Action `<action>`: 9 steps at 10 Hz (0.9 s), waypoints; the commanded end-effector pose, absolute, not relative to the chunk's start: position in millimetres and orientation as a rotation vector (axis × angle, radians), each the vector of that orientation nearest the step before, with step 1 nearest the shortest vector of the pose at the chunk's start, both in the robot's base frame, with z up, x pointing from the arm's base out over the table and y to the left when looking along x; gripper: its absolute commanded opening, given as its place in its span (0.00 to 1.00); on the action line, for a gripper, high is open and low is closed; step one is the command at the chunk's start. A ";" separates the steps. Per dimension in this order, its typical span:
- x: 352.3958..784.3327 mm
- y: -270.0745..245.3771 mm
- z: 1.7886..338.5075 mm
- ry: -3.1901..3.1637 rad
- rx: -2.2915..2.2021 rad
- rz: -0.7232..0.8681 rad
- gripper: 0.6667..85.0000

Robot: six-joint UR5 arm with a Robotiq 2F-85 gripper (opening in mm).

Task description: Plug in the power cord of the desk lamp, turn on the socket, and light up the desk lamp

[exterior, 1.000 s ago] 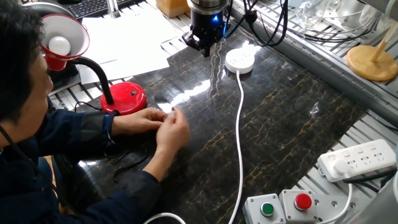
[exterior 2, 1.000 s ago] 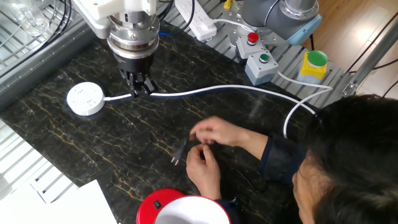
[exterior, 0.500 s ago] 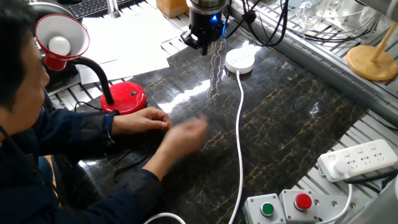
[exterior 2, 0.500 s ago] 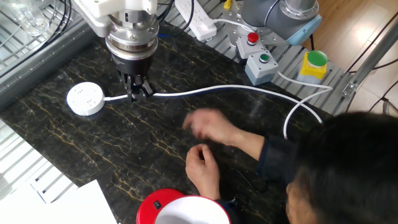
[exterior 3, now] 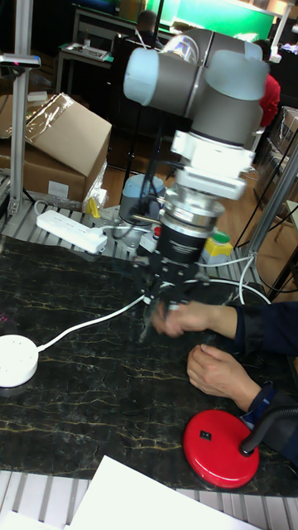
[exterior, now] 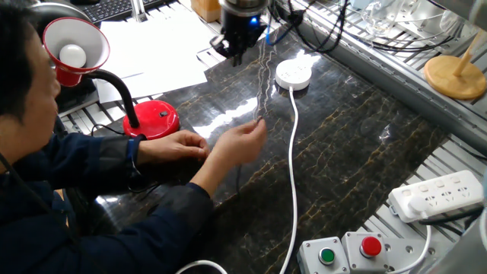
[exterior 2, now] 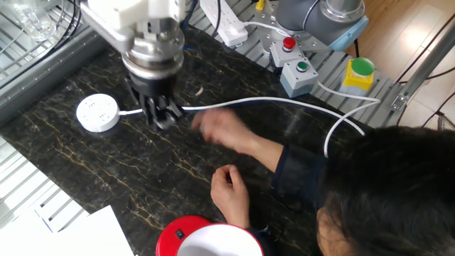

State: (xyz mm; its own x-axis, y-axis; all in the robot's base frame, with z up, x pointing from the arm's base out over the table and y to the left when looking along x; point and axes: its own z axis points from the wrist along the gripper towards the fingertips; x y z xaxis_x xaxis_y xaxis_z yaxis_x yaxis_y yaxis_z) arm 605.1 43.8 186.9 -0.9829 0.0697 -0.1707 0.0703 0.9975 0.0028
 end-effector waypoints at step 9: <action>626.2 88.0 159.1 3.022 0.037 0.078 0.61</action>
